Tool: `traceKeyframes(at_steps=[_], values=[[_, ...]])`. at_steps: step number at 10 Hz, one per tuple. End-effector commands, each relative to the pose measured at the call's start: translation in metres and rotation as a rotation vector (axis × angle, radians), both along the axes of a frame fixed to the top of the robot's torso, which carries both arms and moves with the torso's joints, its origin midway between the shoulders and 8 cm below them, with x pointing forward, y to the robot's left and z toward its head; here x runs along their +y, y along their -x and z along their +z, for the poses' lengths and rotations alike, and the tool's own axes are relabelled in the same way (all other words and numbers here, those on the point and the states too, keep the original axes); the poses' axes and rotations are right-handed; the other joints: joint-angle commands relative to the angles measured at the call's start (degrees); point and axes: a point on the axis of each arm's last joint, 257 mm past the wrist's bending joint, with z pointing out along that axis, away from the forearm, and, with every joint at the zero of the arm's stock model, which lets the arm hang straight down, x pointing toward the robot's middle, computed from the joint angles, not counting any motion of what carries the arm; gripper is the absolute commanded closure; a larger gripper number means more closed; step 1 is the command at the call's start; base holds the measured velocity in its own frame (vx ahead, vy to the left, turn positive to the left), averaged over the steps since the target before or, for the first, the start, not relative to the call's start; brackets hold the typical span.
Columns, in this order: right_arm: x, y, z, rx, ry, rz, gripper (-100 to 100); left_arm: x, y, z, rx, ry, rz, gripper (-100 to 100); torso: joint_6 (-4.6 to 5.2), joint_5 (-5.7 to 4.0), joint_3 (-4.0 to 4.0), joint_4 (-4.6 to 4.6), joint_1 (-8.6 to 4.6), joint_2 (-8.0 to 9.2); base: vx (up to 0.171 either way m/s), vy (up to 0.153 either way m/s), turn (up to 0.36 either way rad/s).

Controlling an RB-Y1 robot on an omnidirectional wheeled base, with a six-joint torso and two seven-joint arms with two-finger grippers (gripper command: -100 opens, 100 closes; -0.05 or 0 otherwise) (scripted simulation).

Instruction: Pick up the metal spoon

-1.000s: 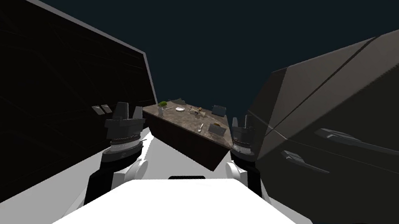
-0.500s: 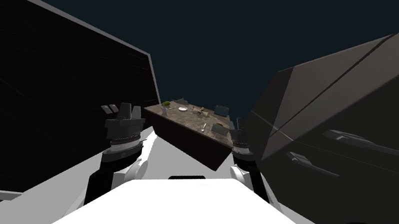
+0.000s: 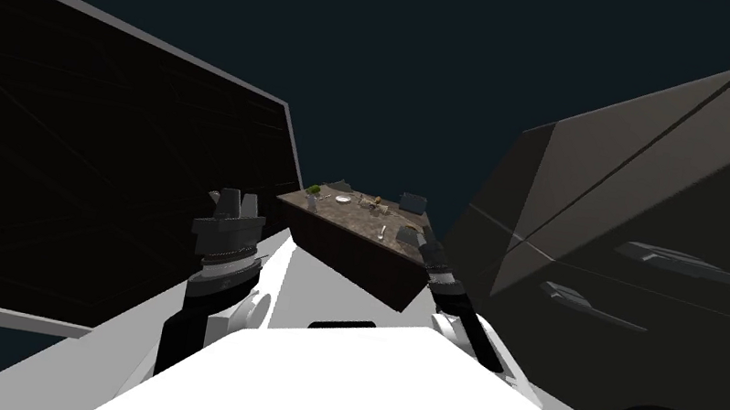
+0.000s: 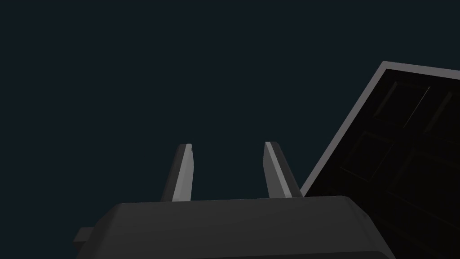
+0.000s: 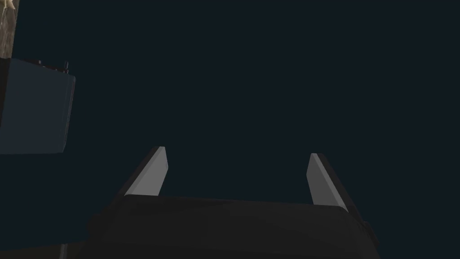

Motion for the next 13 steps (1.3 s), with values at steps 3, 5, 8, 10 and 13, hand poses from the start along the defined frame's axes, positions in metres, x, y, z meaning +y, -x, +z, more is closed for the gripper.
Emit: traceKeyframes(at_steps=[3, 5, 8, 10, 13], values=[[-0.032, -0.01, -0.048, 0.169, 0.082, -0.051, -100, 0.0, 0.0, 0.0, 0.0, 0.0, 0.0, 0, 0.01, -0.01, -0.05, -0.01, -0.03, -0.09, -0.042, 0.1, 0.083], [-0.062, -0.011, -0.084, 0.292, 0.144, -0.098, -100, 0.0, 0.0, 0.0, 0.0, 0.0, 0.0, 0, 0.0, 0.01, -0.04, -0.01, 0.04, -0.07, -0.046, 0.14, 0.114], [-0.08, -0.01, -0.103, 0.363, 0.178, -0.125, -100, 0.0, 0.0, 0.0, 0.0, 0.0, 0.0, 0, 0.0, 0.02, -0.07, -0.02, 0.06, -0.13, -0.023, 0.111, 0.052], [-0.113, -0.004, -0.133, 0.476, 0.24, -0.173, -100, 0.0, 0.0, 0.0, 0.0, 0.0, 0.0, 0, 0.01, 0.0, -0.1, -0.03, -0.04, -0.19, -0.012, 0.108, 0.099], [-0.132, 0.0, -0.149, 0.542, 0.27, -0.203, -100, 0.0, 0.0, 0.0, 0.0, 0.0, 0.0, 0, 0.0, -0.01, -0.11, -0.04, -0.09, -0.21, -0.004, 0.08, 0.059]])
